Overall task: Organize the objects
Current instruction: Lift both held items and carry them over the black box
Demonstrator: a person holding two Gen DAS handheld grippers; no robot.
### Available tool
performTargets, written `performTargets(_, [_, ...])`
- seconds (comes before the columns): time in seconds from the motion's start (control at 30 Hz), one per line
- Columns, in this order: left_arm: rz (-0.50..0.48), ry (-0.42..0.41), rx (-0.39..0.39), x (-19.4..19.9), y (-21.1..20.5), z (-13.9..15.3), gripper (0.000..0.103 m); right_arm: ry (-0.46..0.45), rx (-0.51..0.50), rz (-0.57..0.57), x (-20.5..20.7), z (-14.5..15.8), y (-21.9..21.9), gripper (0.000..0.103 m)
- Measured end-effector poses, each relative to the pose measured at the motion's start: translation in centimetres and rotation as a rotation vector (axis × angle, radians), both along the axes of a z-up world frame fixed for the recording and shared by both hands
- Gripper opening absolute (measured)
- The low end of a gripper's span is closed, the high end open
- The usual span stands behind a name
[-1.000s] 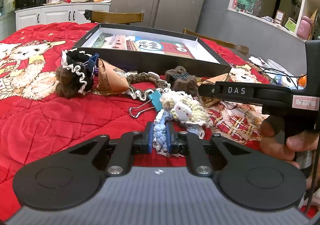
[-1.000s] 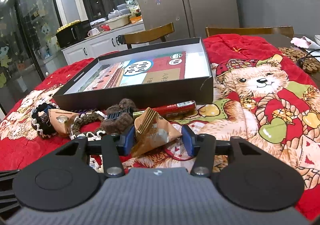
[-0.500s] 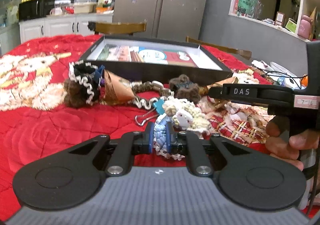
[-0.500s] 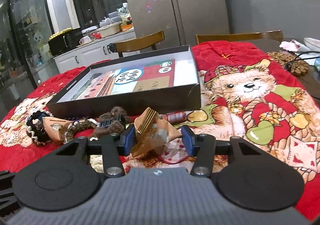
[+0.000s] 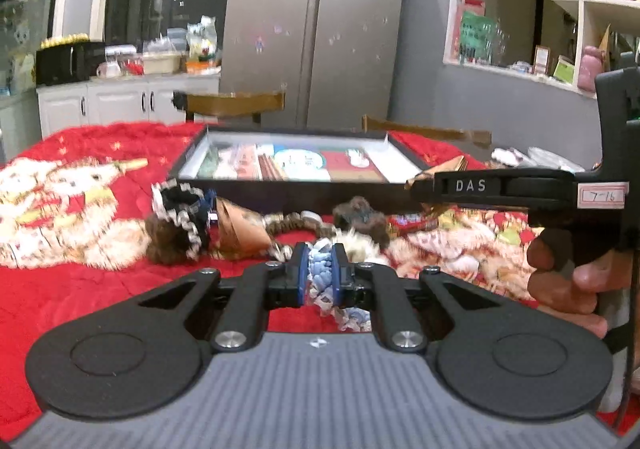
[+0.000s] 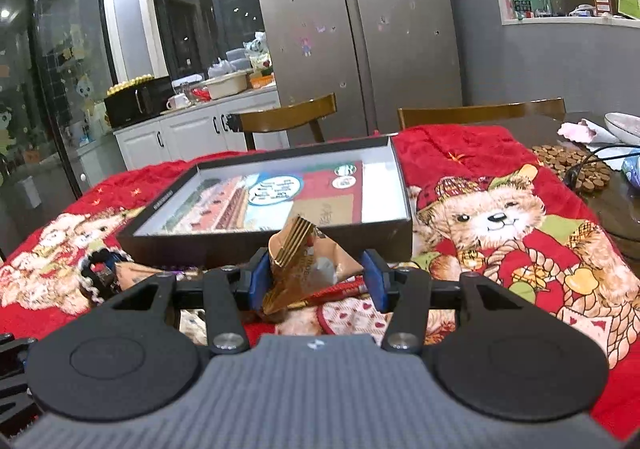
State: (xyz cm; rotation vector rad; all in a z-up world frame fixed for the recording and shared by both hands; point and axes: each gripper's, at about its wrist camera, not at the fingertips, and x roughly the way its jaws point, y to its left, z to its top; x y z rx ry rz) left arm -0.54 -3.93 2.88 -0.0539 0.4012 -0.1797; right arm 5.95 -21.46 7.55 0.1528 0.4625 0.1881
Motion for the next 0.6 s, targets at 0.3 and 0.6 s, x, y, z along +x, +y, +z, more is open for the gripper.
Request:
performTargets(0.3, [0.020,-0.087,-0.024,-0.8,1.3,2.6,0.014,-0.012,0.025,0.007,-0.2,1.7,1.0,0.053])
performTargets(0.6, [0.016,-0.194,-0.048,0.8,4.2,7.3,0.014,-0.037,0.055,-0.006,1.1,5.4,2.2,0.053])
